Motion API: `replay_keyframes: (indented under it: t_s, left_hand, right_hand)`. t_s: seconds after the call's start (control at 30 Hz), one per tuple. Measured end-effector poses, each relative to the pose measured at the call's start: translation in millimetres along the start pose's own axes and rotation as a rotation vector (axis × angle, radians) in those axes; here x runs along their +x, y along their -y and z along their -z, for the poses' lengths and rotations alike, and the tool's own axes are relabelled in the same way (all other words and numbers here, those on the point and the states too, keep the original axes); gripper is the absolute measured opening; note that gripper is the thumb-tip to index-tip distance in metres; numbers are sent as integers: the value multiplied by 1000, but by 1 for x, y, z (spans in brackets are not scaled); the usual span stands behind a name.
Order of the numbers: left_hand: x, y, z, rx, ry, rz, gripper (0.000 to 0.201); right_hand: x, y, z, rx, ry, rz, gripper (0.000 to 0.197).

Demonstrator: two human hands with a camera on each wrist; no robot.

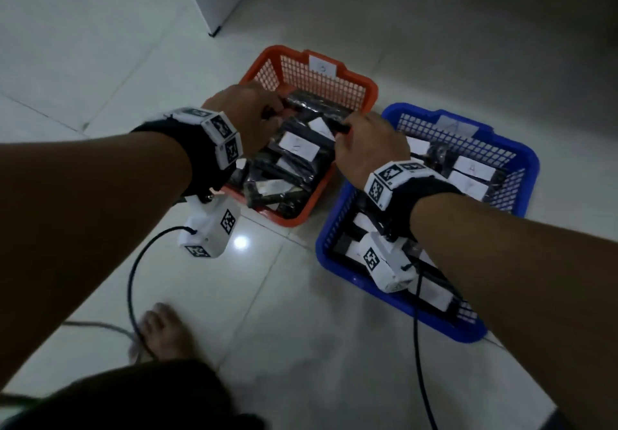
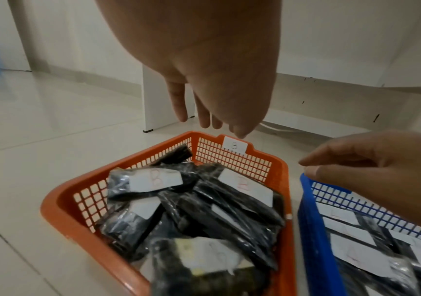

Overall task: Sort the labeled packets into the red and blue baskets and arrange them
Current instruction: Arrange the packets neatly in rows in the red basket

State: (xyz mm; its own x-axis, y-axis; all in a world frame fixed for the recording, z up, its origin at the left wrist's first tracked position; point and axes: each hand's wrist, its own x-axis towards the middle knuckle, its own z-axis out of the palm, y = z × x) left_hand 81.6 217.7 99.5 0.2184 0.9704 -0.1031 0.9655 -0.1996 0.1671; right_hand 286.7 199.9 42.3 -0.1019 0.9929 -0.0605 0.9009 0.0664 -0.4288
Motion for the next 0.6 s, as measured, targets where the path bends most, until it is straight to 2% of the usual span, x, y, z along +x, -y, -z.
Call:
replay_keyframes:
  t_s: [0.17, 0.33, 0.47, 0.6]
  left_hand:
    - [13, 48, 7, 12, 5, -26, 31]
    - [59, 72, 24, -31, 5, -100, 34]
    - [99, 75, 21, -88, 13, -205, 34]
    - [125, 67, 14, -95, 67, -334, 36]
  right_hand:
    - [23, 34, -13, 6, 24, -43, 33]
    - [49, 53, -13, 0, 65, -115, 31]
    - [64, 55, -9, 42, 167, -203, 18]
    - [65, 57, -4, 60, 184, -279, 13]
